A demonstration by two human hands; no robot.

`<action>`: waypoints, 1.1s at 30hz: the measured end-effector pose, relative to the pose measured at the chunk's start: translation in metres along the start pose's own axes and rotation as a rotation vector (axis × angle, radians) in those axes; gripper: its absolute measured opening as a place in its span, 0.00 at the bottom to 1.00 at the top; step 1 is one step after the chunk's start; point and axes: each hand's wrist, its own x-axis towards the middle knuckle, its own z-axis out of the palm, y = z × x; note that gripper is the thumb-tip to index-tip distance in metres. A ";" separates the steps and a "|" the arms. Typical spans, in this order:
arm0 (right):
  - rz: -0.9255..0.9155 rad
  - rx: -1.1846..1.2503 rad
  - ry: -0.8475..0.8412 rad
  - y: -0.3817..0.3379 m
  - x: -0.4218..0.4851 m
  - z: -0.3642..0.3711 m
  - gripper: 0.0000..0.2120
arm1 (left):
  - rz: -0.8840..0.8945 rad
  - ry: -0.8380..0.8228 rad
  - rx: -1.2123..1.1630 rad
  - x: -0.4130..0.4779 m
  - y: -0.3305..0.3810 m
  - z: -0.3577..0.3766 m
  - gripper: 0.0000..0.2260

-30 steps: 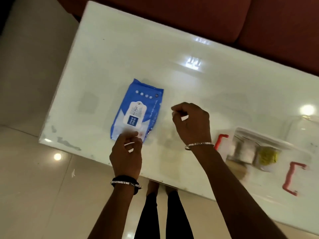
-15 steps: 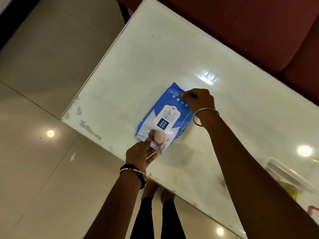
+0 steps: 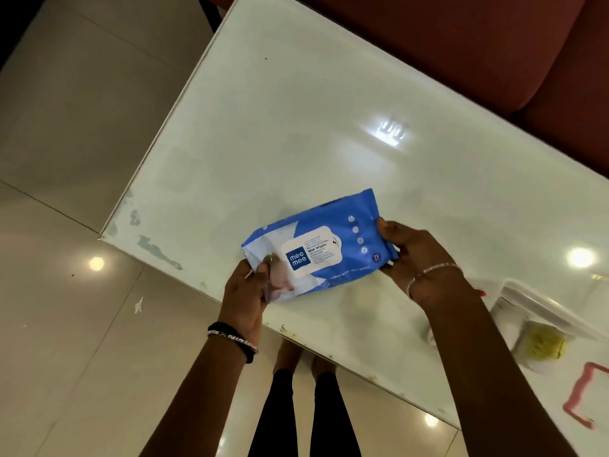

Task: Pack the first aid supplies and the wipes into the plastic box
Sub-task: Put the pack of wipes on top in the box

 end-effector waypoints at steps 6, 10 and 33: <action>-0.029 0.240 -0.018 0.021 -0.050 -0.035 0.09 | 0.093 -0.111 0.140 -0.012 -0.002 0.008 0.11; -0.241 0.132 0.146 0.027 -0.078 -0.056 0.05 | 0.178 -0.196 0.237 -0.021 0.005 0.028 0.11; -0.446 -0.222 1.193 0.079 -0.154 -0.233 0.06 | 0.335 -0.484 1.090 -0.097 -0.082 0.207 0.05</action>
